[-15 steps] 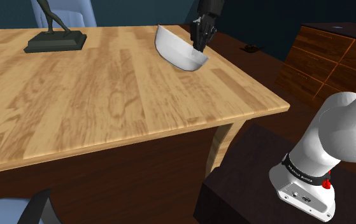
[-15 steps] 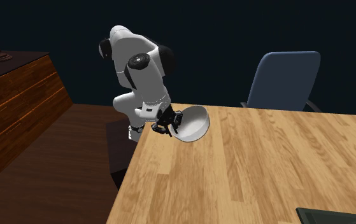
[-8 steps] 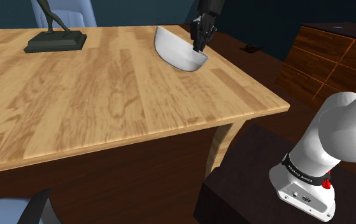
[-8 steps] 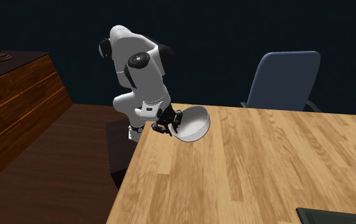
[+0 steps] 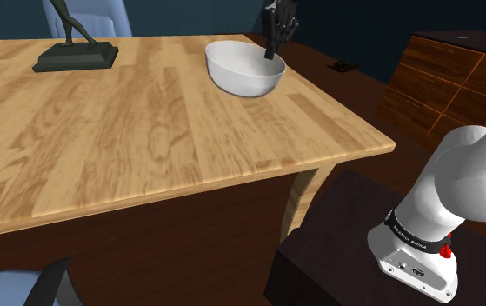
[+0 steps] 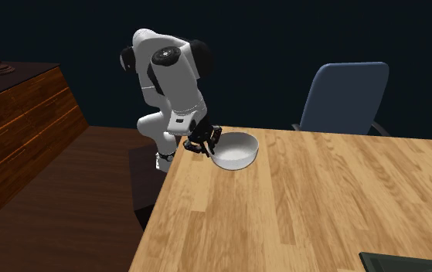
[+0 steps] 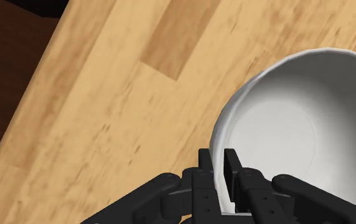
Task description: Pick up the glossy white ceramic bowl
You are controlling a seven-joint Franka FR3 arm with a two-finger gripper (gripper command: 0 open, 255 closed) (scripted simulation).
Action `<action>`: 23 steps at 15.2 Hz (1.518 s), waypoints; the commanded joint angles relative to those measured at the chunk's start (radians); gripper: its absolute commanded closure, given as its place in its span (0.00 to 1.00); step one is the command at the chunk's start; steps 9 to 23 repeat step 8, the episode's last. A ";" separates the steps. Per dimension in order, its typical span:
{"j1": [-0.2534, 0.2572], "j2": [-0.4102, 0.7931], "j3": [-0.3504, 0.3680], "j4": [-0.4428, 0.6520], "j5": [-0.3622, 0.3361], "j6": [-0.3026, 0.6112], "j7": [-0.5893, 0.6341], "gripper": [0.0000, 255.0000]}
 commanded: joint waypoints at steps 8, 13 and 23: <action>0.000 0.025 -0.005 0.120 -0.001 -0.093 0.021 1.00; 0.000 0.025 -0.005 0.120 -0.001 -0.093 0.021 1.00; 0.000 0.025 -0.005 0.120 -0.001 -0.093 0.021 1.00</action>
